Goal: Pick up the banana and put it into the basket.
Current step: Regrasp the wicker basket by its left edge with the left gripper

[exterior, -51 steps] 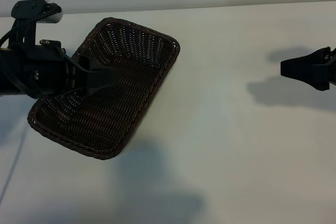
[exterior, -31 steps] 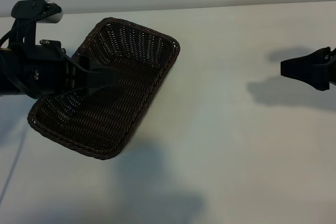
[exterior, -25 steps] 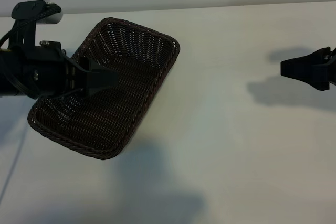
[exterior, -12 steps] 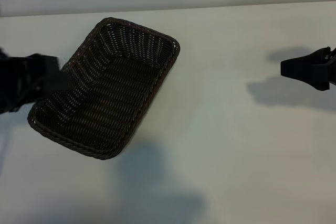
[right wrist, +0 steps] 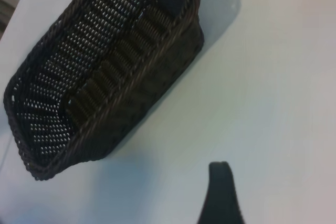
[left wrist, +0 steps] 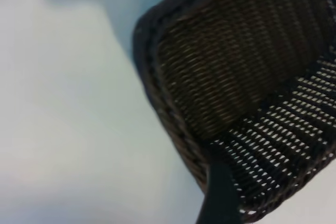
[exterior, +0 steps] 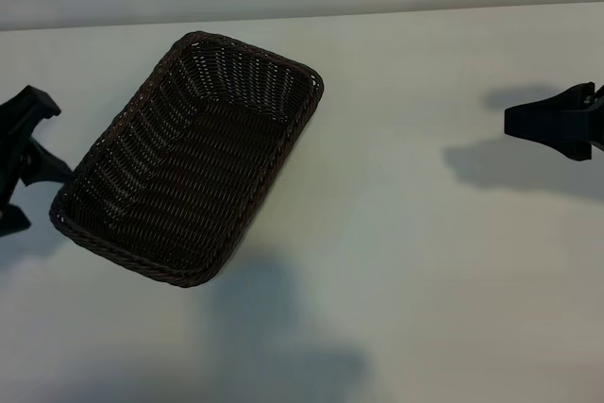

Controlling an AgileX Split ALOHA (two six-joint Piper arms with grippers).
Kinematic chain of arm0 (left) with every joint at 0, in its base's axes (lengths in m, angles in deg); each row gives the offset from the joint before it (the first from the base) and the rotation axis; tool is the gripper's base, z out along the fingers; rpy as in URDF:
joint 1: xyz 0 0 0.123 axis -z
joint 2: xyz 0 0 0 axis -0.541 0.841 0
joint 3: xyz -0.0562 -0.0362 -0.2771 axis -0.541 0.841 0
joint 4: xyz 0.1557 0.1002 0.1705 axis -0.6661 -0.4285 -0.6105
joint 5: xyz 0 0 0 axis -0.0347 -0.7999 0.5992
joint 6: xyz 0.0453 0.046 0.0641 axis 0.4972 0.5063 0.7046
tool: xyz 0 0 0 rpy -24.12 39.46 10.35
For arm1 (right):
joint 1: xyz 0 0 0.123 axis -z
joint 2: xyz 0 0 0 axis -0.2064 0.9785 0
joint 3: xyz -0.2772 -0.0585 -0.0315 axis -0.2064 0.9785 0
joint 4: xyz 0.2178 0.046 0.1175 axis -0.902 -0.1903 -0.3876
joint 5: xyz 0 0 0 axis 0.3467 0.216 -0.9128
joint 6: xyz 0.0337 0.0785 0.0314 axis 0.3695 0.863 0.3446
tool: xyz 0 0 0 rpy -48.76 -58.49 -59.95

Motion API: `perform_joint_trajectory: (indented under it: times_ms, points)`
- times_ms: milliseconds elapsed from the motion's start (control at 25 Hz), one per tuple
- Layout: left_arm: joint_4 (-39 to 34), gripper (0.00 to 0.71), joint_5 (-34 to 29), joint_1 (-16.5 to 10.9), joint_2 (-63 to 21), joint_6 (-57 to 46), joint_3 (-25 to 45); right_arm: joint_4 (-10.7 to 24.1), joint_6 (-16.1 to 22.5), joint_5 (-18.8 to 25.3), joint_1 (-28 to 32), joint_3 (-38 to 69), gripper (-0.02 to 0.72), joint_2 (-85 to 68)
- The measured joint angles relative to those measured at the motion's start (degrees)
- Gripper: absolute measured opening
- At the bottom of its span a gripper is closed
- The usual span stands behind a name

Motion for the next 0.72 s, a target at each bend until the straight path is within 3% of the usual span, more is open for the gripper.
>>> perform_joint_trajectory:
  times_ms: [240, 720]
  points:
    - [0.27, 0.56, -4.84, 0.0, 3.73, -2.96, -0.18, 0.0, 0.05, 0.0, 0.0, 0.0, 0.541, 0.0]
    - [2.37, 0.56, -3.96, 0.0, 10.55, -5.37, -0.18, 0.0, 0.1, 0.0, 0.0, 0.0, 0.541, 0.0]
